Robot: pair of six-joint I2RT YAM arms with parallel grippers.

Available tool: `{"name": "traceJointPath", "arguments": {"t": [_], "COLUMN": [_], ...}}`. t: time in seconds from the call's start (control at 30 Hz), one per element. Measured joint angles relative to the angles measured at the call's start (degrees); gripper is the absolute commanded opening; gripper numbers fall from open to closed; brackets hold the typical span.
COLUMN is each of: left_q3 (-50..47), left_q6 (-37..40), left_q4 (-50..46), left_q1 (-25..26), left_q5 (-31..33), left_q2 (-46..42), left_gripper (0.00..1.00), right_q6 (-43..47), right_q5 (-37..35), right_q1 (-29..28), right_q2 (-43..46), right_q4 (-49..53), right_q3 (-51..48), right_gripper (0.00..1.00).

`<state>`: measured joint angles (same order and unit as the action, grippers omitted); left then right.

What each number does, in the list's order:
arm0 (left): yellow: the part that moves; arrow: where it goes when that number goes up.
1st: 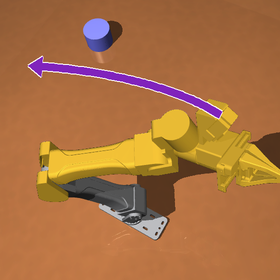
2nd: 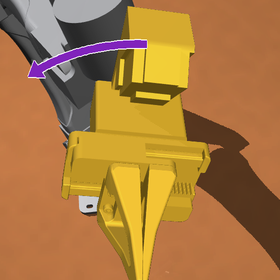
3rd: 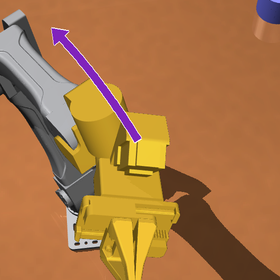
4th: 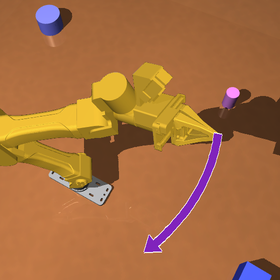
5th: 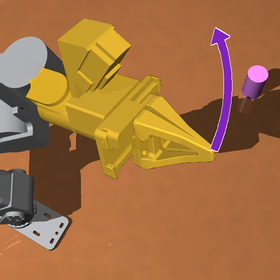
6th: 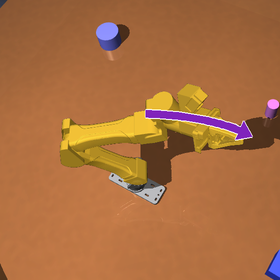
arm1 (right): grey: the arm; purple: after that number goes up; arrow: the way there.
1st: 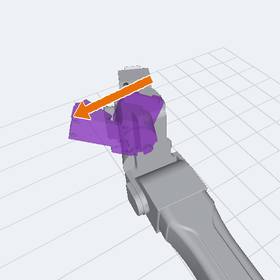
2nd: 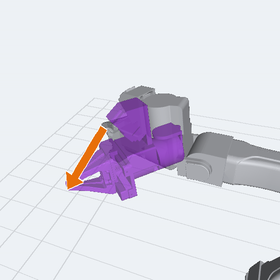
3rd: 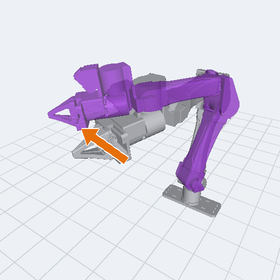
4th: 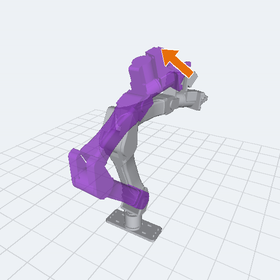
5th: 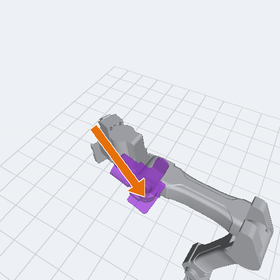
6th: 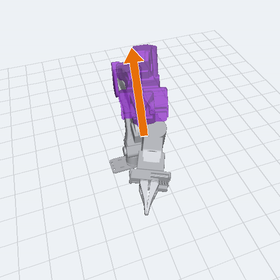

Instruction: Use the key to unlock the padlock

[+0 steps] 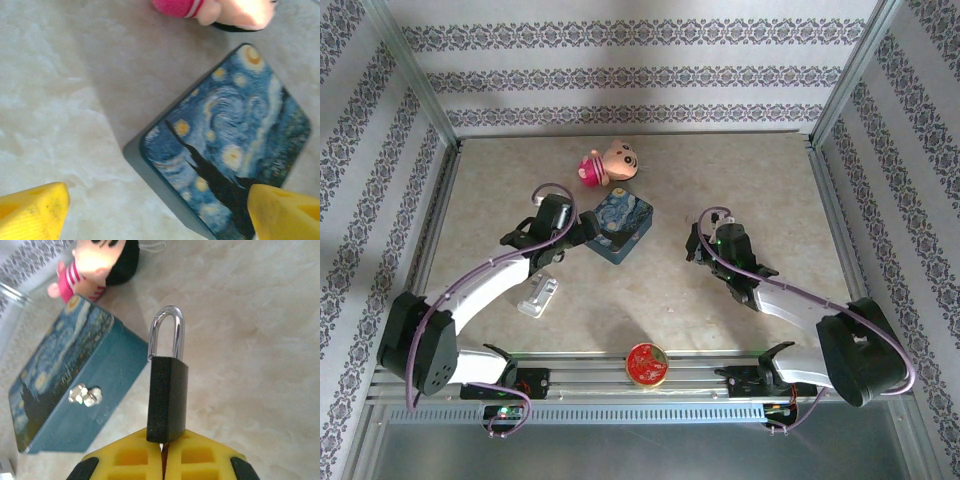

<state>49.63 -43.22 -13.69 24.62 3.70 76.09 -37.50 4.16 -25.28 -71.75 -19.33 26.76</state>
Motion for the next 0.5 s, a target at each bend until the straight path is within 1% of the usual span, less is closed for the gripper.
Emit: {"name": "traceJointPath", "arguments": {"t": [0.1, 0.2, 0.27, 0.3, 0.5], "left_q3": [-1.9, -3.7, -4.0, -4.0, -4.0], "left_q6": [-3.2, -6.0, -7.3, -7.9, -10.3], "left_q4": [1.7, 3.1, 3.9, 4.4, 8.0], "left_q1": [0.0, 0.2, 0.4, 0.6, 1.7], "left_q5": [-3.1, -5.8, -7.1, -7.9, -10.6], "left_q2": [-1.1, -0.1, 1.0, 1.7, 4.7], "left_gripper": [0.95, 0.96, 0.98, 1.0, 0.99], "right_q6": [2.4, 4.1, 4.9, 5.2, 6.3], "right_q5": [0.2, 0.9, 1.3, 1.4, 1.9], "right_q1": [0.1, 0.3, 0.4, 0.4, 0.4], "right_q2": [1.3, 1.4, 1.2, 0.8, -1.0], "right_q4": [3.6, 5.9, 7.0, 7.3, 7.6], "right_q3": [0.0, 0.1, 0.3, 0.4, 0.6], "right_gripper": [0.0, 0.0, 0.0, 0.0, 0.0]}}
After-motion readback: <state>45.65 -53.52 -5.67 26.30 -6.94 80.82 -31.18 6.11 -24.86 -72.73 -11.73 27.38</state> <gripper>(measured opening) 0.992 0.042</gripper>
